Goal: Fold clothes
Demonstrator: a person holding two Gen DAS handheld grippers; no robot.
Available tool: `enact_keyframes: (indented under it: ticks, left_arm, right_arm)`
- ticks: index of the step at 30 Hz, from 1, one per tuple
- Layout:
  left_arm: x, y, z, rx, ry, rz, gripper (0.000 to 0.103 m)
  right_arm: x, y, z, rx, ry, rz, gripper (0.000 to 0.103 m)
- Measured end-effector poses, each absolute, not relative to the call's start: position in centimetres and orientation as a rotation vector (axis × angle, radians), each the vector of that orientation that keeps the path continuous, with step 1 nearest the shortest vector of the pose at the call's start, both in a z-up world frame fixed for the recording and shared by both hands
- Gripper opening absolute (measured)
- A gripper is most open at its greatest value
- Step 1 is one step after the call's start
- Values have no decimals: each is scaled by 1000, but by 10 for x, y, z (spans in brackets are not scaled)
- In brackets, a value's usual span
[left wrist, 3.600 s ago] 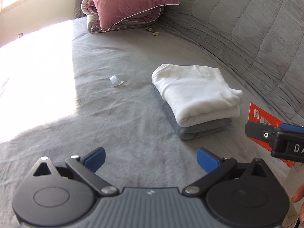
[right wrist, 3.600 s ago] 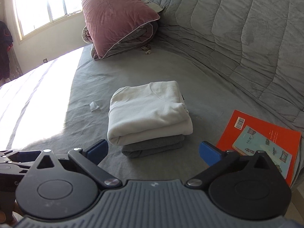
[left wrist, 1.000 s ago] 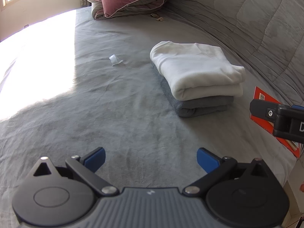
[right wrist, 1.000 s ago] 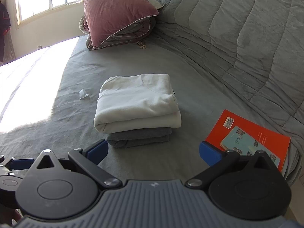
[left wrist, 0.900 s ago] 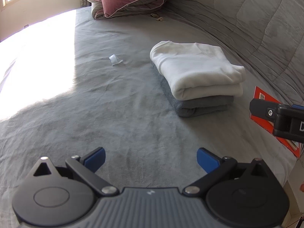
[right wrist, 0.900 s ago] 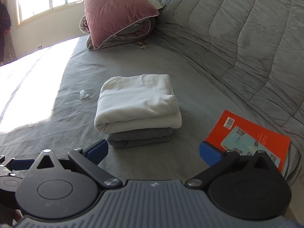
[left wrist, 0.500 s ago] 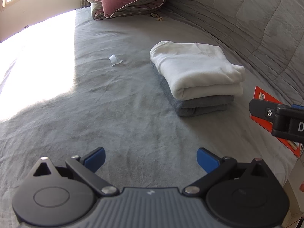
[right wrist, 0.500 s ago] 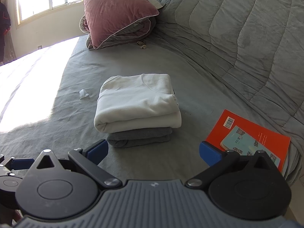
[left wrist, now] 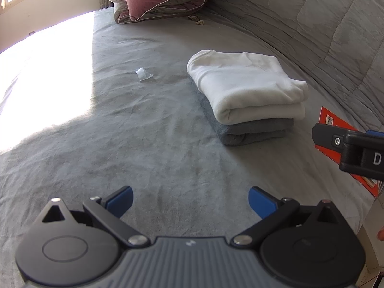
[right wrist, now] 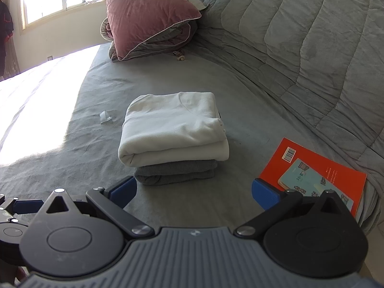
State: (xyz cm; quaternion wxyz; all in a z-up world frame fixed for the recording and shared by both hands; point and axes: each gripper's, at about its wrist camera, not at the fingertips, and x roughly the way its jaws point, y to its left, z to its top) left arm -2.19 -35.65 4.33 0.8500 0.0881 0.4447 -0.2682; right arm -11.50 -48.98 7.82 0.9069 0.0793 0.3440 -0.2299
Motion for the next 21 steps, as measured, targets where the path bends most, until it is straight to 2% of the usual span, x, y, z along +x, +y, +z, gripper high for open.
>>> enact_keyframes:
  ticks: [8,21]
  left_arm:
    - [-33,-350,54,194,932,-547,102]
    - [-94,-290,114,232,871,-572,102]
  right_arm:
    - [-119,-489,84,150,705,-472,103]
    - [-181,-423,131,82,633,-578,103]
